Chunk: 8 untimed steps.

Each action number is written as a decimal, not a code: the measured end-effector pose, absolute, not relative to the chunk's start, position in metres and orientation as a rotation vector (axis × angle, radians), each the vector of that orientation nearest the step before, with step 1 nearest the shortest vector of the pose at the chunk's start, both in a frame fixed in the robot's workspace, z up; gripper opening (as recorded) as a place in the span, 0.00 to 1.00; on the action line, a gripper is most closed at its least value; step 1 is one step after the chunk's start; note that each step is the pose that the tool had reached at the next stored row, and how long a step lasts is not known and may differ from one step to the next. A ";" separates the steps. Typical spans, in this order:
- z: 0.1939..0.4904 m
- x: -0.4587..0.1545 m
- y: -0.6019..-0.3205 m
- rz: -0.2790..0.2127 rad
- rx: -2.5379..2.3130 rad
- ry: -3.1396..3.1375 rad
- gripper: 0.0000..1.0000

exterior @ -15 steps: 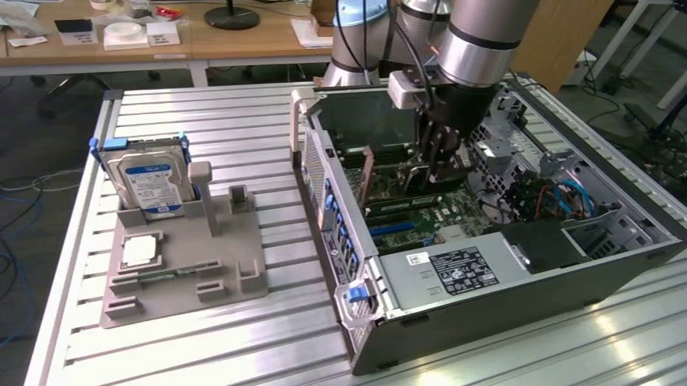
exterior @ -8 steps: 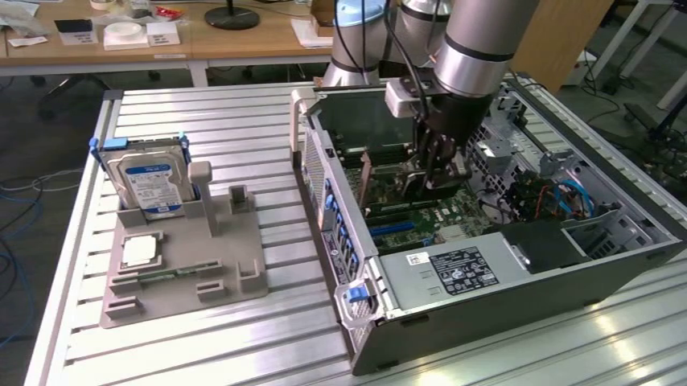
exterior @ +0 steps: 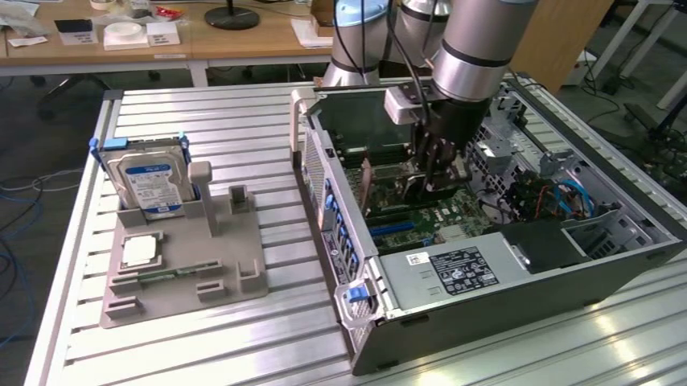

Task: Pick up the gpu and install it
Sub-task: 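Insert the gpu into the slot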

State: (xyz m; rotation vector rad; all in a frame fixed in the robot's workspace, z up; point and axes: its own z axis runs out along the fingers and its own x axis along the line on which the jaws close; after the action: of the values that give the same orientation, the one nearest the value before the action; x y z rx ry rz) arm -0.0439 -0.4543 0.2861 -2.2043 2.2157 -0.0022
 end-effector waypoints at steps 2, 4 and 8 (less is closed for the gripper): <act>0.283 -0.045 -0.454 -0.005 -2.203 2.214 0.28; 0.280 -0.046 -0.454 -0.005 -2.203 2.214 0.28; 0.276 -0.051 -0.454 0.000 -2.202 2.211 0.28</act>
State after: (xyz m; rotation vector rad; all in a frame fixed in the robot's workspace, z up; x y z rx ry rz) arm -0.0511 -0.4543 0.2763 -2.2016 2.2110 -0.0001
